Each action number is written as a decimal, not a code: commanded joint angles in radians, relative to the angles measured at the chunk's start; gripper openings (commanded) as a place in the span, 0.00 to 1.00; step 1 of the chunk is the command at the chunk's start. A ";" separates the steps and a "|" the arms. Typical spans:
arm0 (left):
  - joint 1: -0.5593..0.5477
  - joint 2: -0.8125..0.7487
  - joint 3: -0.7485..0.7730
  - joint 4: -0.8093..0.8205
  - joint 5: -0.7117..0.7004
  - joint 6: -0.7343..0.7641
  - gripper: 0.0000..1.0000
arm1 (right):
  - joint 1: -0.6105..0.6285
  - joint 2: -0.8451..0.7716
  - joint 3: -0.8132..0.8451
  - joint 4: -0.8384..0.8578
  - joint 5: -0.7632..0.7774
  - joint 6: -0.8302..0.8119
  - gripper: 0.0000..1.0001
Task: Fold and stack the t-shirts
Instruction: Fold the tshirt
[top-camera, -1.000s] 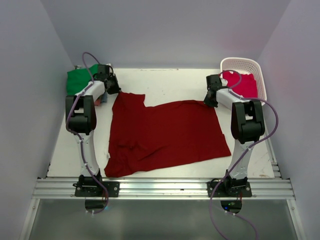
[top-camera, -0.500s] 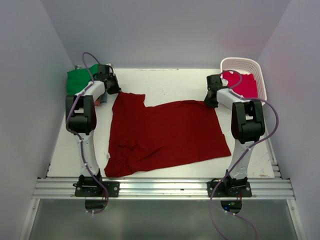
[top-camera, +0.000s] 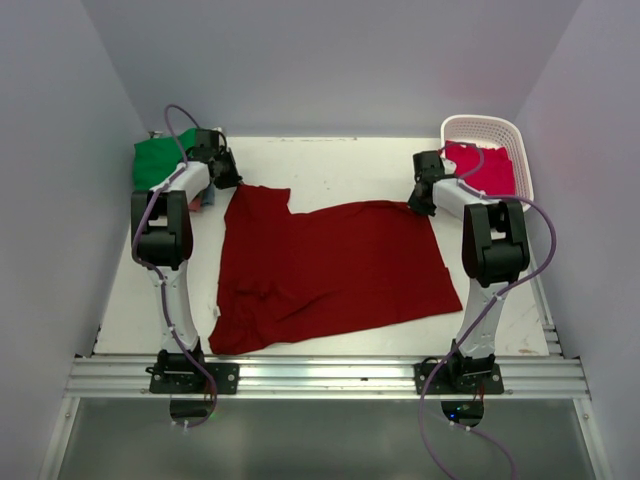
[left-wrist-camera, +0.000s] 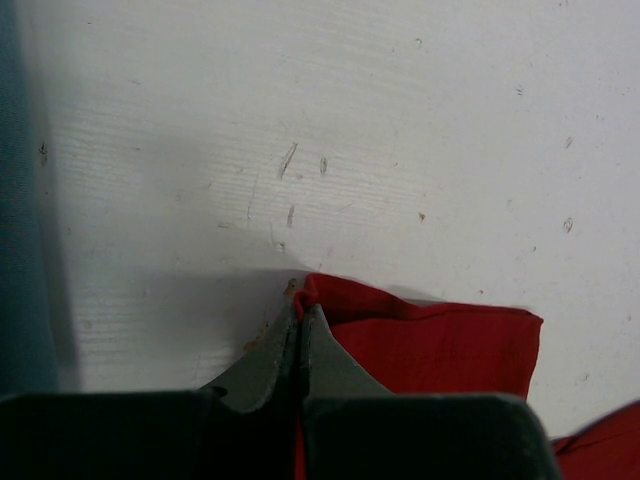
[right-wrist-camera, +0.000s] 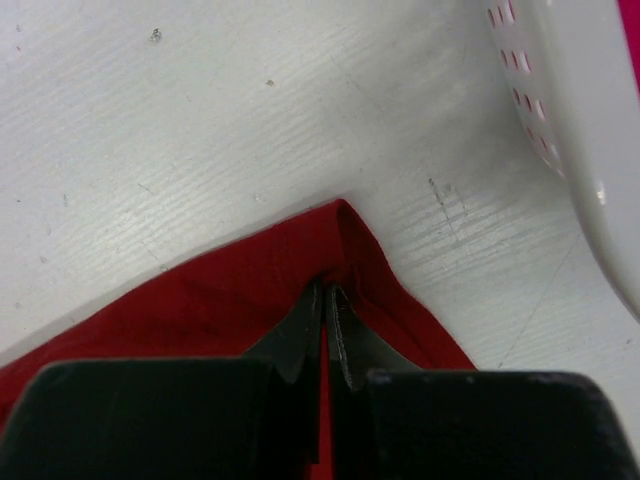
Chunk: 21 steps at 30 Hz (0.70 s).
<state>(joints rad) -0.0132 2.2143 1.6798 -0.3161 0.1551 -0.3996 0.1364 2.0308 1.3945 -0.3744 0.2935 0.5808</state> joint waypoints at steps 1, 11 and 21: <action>0.012 -0.011 0.026 0.002 0.021 0.021 0.00 | -0.008 0.009 -0.020 0.015 0.001 0.011 0.00; 0.012 -0.057 0.047 0.014 0.063 0.016 0.00 | -0.008 -0.158 -0.008 0.008 0.036 -0.010 0.00; 0.012 -0.093 0.072 -0.012 0.070 0.011 0.00 | -0.008 -0.241 0.024 -0.030 0.067 -0.022 0.00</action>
<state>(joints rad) -0.0128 2.1895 1.7042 -0.3286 0.2062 -0.4000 0.1364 1.8114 1.3838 -0.3904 0.3168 0.5743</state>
